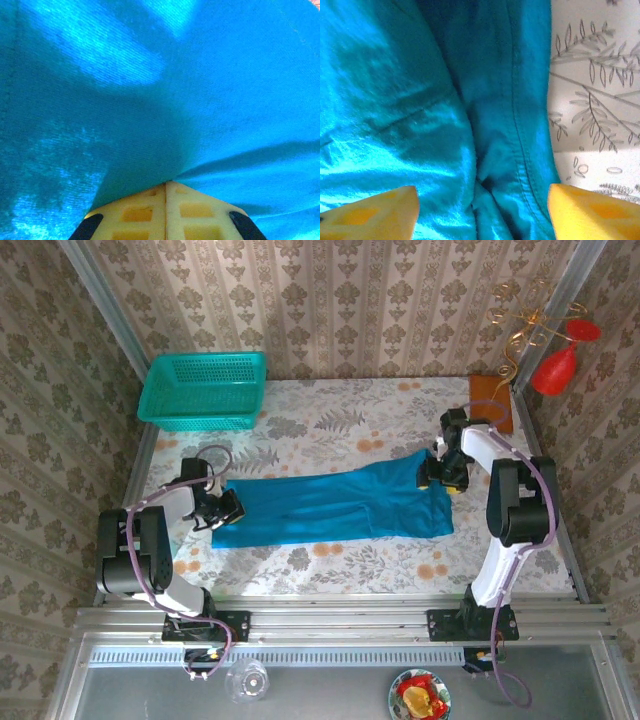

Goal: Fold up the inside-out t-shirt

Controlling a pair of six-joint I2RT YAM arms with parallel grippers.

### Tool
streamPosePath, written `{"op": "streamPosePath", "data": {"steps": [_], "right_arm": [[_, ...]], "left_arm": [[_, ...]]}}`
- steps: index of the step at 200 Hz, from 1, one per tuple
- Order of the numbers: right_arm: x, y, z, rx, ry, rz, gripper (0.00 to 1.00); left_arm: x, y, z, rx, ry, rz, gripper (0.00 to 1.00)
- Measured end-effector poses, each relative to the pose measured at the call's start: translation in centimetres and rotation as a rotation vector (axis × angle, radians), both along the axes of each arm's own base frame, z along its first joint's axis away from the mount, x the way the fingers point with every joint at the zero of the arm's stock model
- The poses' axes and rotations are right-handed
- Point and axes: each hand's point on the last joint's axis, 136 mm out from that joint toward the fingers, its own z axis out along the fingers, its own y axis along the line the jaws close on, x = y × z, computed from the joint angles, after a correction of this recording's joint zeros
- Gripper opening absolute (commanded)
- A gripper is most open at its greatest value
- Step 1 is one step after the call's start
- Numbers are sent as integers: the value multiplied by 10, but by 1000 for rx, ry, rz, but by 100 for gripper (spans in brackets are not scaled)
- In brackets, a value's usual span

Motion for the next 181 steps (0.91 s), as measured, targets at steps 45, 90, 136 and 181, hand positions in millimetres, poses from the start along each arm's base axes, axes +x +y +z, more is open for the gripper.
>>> {"op": "streamPosePath", "data": {"steps": [45,90,136,181], "right_arm": [[13,-3,-7,-17,4,38,82],[12,-4,-22,-20,39,66,83],[11,-4,-22,-4,43,59,69],[6,8,-22,-1,63,93,61]], "left_arm": [[0,0,0,-1,-2,0,9],[0,0,0,-1,-2,0,10],[0,0,0,-1,-2,0,10],[0,0,0,0,-2,0,10]]}}
